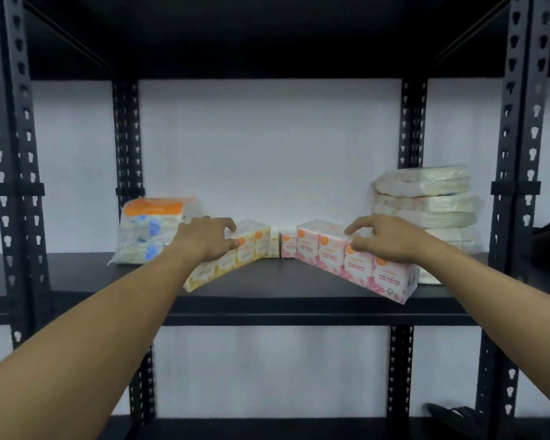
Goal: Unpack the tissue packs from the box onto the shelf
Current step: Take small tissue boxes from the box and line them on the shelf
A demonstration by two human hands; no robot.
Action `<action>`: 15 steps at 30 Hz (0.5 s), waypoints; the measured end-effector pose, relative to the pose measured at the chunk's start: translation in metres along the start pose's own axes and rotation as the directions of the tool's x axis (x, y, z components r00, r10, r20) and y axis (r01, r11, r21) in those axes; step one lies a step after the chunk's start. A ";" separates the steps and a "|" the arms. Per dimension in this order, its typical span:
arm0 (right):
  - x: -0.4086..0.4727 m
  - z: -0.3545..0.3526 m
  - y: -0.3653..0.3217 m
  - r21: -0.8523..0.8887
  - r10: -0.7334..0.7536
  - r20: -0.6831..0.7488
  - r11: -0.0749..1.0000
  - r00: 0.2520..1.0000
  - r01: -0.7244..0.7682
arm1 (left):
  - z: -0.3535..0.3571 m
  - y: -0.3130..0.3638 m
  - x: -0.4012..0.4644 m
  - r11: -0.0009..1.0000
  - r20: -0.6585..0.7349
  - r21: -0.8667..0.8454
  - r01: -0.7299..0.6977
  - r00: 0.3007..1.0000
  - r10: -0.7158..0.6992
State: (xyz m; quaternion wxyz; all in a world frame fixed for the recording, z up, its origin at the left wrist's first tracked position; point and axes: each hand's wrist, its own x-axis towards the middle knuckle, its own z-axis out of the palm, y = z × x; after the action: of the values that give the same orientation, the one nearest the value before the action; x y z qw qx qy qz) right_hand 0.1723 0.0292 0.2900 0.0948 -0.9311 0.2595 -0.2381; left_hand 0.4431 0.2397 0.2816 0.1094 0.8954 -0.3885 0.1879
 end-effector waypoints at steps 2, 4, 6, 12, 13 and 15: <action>0.013 0.006 0.002 -0.022 -0.010 0.005 1.000 1.000 0.010 | 0.007 -0.001 0.010 1.000 0.028 0.020 0.003 1.000 -0.004; 0.024 0.011 0.002 -0.040 -0.023 0.016 0.999 1.000 0.024 | 0.014 -0.002 0.018 1.000 0.059 0.018 0.009 0.998 -0.010; 0.034 0.015 0.003 -0.057 -0.033 0.030 0.998 0.999 0.035 | 0.021 -0.004 0.026 1.000 0.088 0.013 0.022 0.996 -0.023; 0.060 0.022 0.005 -0.088 -0.042 0.042 0.995 0.998 0.045 | 0.039 -0.012 0.041 0.999 0.165 0.014 0.044 0.985 -0.046; 0.063 0.023 0.006 -0.093 -0.038 0.047 0.995 0.998 0.043 | 0.043 -0.012 0.041 0.998 0.182 0.030 0.047 0.982 -0.052; 0.073 0.028 0.008 -0.103 -0.033 0.057 0.994 0.998 0.038 | 0.052 -0.011 0.043 0.995 0.197 0.089 0.045 0.978 -0.062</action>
State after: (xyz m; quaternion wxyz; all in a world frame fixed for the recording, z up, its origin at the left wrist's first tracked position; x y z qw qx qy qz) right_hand 0.2375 -0.0144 0.2925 0.0490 -0.9455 0.2522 -0.1998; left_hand 0.4913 0.2014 0.2516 0.0369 0.9237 -0.3651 0.1103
